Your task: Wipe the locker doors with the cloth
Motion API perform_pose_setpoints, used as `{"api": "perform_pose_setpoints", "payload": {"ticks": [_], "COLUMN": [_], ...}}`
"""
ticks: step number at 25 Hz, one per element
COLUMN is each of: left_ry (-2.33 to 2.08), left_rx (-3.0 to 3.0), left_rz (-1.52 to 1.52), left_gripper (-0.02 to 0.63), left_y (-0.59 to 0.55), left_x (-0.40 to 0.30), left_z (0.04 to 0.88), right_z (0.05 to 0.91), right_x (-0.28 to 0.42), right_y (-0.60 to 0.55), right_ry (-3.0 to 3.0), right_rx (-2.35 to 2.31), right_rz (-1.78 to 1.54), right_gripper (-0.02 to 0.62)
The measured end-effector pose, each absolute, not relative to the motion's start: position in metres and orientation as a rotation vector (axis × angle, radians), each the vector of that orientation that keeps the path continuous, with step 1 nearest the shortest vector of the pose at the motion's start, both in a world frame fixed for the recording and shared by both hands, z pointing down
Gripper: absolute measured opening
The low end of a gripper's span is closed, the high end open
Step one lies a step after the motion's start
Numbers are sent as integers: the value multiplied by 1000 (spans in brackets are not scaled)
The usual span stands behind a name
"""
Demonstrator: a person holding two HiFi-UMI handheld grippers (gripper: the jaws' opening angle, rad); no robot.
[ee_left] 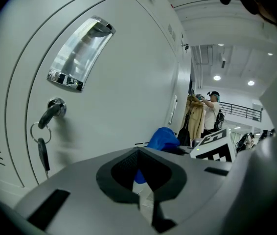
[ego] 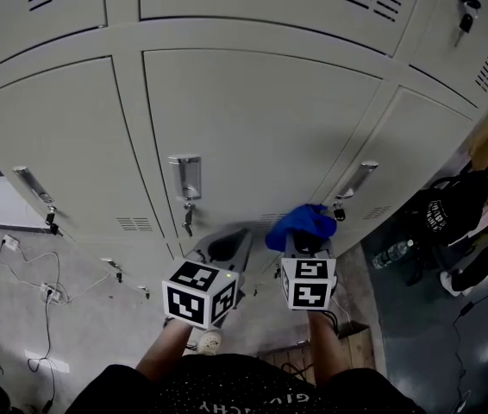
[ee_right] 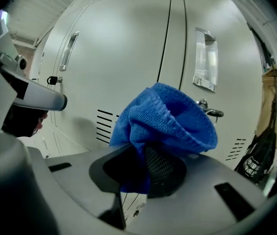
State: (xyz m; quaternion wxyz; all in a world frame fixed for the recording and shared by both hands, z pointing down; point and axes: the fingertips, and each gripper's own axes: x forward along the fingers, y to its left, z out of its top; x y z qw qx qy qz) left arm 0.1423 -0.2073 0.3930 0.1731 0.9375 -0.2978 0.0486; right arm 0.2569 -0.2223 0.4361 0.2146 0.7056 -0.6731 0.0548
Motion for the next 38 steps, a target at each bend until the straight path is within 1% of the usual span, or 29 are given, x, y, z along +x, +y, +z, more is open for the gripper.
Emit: {"api": "perform_pose_setpoints", "payload": {"ticks": [10,17,30,33,38], "left_ry": [-881,-967,-1197,-1222,-1231], "left_rx": [2610,2547,2375,2353,2327], "left_rz": [119,118,57,47,44], "left_gripper": [11,11,11,11,11], "left_y": [-199,-195,-206,-210,-216], "left_x": [119,81,-29,-43,-53], "left_z": [399,412,435,441,453], "right_z": [437,450,475,483,488], "right_x": [249,169,26,8,1], "right_y": [-217,-219,-236,-242,-251], "right_ry": [-1813,-1966,-2177,-2186,-2187], "right_rx": [1962,1766,1445,1410,1421], "right_rz": [120,70,17,12,8], "right_gripper": [64,64,64,64,64]}}
